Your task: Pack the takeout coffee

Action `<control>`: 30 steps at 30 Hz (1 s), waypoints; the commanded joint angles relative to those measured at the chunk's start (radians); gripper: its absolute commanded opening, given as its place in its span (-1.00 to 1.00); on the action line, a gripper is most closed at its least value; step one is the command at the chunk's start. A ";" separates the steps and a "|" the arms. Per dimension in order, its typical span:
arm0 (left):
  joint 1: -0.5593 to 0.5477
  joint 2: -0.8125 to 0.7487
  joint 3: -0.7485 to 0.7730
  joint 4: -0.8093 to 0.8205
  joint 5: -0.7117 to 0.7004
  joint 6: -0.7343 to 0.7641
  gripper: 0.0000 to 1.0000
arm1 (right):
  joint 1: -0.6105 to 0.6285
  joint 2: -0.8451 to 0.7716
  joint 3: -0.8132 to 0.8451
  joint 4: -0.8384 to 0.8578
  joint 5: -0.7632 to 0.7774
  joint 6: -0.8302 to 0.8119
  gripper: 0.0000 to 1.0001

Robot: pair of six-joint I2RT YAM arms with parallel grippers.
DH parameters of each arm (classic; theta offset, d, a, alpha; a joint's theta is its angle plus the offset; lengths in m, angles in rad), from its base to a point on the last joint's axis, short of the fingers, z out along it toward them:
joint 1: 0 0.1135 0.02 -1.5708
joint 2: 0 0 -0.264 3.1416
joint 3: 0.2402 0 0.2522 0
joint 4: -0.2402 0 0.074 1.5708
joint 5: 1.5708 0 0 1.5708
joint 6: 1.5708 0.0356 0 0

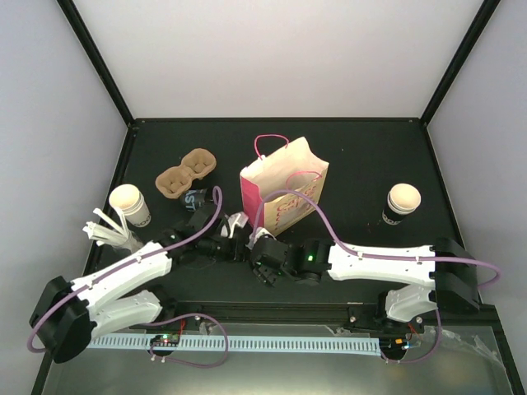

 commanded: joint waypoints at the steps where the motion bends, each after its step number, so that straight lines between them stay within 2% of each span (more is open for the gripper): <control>1: 0.012 -0.063 0.201 -0.247 -0.120 0.110 0.62 | 0.004 -0.014 -0.021 -0.054 0.017 -0.006 0.43; 5: 0.038 -0.113 0.355 -0.414 -0.203 0.188 0.68 | 0.002 -0.073 0.004 -0.103 0.037 -0.006 0.43; 9: 0.075 -0.175 0.483 -0.483 -0.305 0.245 0.68 | -0.003 -0.151 0.065 -0.171 0.067 -0.011 0.43; 14: 0.185 -0.106 0.676 -0.591 -0.329 0.361 0.67 | -0.042 -0.227 0.182 -0.249 0.067 -0.061 0.42; 20: 0.263 -0.031 0.757 -0.514 -0.279 0.443 0.66 | -0.099 -0.243 0.353 -0.340 0.094 -0.138 0.43; 25: 0.266 0.106 0.862 -0.454 -0.260 0.574 0.66 | -0.166 -0.239 0.540 -0.381 0.080 -0.208 0.41; 30: 0.266 0.244 0.953 -0.420 -0.309 0.678 0.65 | -0.189 -0.201 0.769 -0.415 0.033 -0.254 0.41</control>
